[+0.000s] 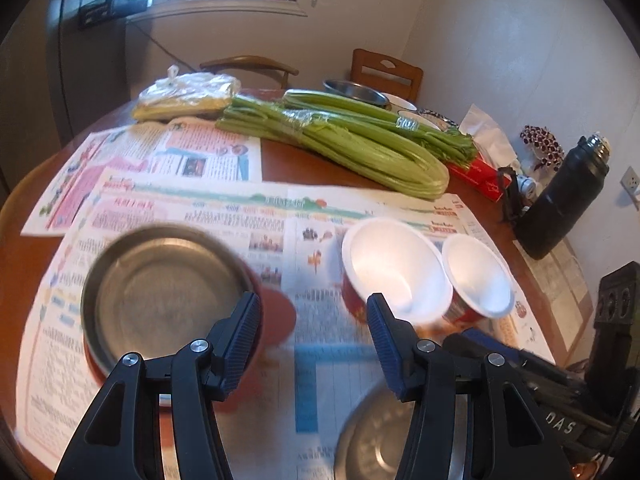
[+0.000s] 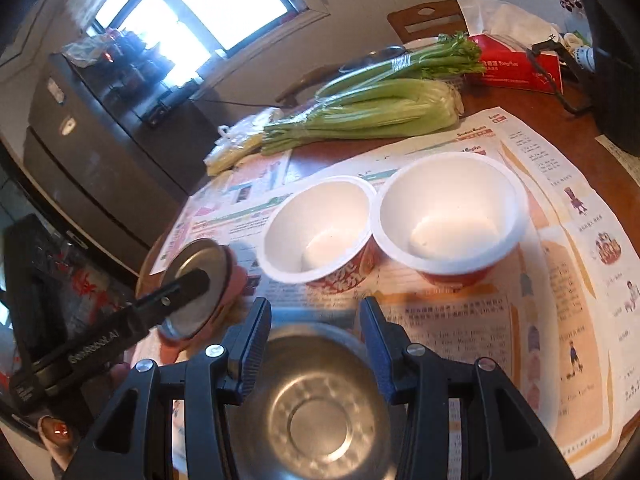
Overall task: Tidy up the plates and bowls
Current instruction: 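Grasp the rim of the red-printed white paper bowl with the left gripper, then lift the paper bowl with the left gripper over the steel bowl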
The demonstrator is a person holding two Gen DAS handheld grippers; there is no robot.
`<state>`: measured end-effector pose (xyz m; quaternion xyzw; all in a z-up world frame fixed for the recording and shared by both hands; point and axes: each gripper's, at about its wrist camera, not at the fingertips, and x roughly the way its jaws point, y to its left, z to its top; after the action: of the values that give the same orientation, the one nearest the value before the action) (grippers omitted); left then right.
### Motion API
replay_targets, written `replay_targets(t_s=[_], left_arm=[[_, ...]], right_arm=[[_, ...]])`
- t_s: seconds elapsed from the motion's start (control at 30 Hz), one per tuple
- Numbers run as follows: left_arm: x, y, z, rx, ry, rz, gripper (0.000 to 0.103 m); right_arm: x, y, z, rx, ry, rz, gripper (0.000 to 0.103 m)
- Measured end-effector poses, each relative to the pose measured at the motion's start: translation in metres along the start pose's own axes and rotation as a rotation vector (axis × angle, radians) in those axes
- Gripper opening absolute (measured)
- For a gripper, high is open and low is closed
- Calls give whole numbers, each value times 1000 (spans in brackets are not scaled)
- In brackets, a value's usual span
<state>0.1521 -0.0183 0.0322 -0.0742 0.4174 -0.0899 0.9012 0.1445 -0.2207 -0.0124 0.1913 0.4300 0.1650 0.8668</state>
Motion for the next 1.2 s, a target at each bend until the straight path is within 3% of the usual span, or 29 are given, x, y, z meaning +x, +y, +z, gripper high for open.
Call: replay_targets(t_s=[0.07, 0.33, 0.67, 0.7, 0.77, 0.83, 1.2], left_arm=[[8, -1, 9, 13, 10, -8, 57], [53, -12, 37, 37, 101, -26, 57], [103, -15, 40, 15, 214, -59, 56], [105, -15, 39, 14, 221, -69, 54], [110, -14, 37, 8, 241, -88, 34], [115, -15, 34, 8, 261, -111, 29], [89, -9, 28, -6, 210, -108, 29]], right_arm=[[7, -2, 4, 27, 12, 28, 46], [31, -8, 20, 73, 27, -4, 46], [48, -6, 28, 41, 39, -27, 46], [49, -5, 28, 32, 39, -28, 46], [50, -3, 28, 15, 35, -32, 46], [52, 1, 28, -7, 33, -22, 46], [46, 21, 23, -89, 13, -24, 46]])
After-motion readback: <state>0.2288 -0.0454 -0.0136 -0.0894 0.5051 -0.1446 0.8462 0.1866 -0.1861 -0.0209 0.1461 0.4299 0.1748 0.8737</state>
